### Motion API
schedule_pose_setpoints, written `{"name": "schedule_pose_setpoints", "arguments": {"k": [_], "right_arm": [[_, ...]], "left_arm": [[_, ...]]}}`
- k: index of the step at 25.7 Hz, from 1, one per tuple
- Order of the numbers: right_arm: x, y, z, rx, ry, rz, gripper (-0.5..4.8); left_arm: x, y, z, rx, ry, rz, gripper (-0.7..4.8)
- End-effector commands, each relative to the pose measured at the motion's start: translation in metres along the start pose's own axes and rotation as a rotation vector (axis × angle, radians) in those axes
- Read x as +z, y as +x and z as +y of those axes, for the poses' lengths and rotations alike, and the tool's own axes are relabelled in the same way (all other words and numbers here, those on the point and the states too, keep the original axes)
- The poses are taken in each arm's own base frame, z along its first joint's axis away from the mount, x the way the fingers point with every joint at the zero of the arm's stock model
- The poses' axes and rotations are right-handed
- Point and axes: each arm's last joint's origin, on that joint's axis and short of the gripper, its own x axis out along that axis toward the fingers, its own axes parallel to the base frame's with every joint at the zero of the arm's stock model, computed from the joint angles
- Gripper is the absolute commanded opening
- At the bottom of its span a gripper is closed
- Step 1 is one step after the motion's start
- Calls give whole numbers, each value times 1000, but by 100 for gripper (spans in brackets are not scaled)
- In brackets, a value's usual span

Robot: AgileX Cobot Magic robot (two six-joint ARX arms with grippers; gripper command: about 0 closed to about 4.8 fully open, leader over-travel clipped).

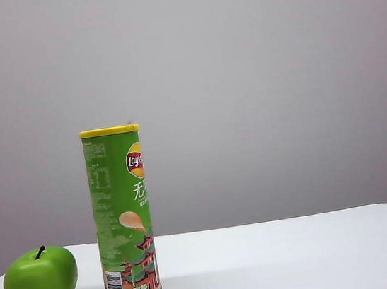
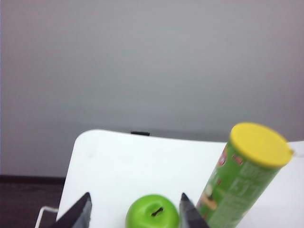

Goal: Pick up the green bucket of chips from the desk, place it near the apple, and finally stand it up.

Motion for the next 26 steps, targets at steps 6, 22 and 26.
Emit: {"name": "schedule_pose_setpoints", "arguments": {"k": [6, 22, 26], "right_arm": [[-36, 5, -9, -12, -37, -19, -6], [-59, -5, -15, -33, -144, 163, -6], [-65, -6, -16, -45, -144, 227, -6]], "left_arm": [[-11, 6, 2, -23, 48, -5, 42], [-58, 18, 9, -10, 90, 72, -5], [-54, 18, 13, 117, 96, 22, -5]]}}
